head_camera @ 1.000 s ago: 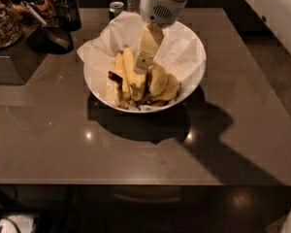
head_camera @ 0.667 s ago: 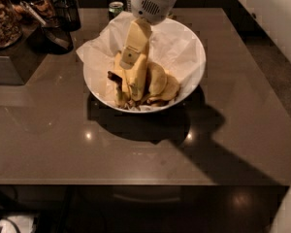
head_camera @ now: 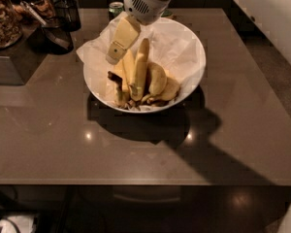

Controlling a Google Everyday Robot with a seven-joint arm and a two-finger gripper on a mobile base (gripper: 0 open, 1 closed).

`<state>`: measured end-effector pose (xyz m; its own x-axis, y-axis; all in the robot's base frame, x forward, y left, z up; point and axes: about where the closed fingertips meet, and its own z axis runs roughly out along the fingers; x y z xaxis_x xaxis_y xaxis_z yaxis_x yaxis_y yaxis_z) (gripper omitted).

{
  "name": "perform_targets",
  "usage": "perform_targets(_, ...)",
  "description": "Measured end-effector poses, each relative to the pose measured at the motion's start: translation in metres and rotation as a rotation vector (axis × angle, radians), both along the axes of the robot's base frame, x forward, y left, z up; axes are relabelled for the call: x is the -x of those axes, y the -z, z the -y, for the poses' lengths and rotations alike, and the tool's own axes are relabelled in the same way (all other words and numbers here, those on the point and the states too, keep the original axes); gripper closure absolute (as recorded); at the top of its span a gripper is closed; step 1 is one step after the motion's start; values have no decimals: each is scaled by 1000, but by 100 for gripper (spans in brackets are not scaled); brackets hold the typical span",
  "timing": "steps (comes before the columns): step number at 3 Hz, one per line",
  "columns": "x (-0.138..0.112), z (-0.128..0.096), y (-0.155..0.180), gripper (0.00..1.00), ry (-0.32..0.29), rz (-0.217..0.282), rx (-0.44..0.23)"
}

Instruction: Pick banana from white bowl

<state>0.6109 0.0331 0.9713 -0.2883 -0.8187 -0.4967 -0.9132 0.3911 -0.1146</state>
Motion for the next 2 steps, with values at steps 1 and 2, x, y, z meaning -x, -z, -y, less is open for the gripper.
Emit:
perform_targets(1, -1, 5, 5, 0, 74, -9, -27)
perform_targets(2, 5, 18, 11, 0, 231, 3, -62)
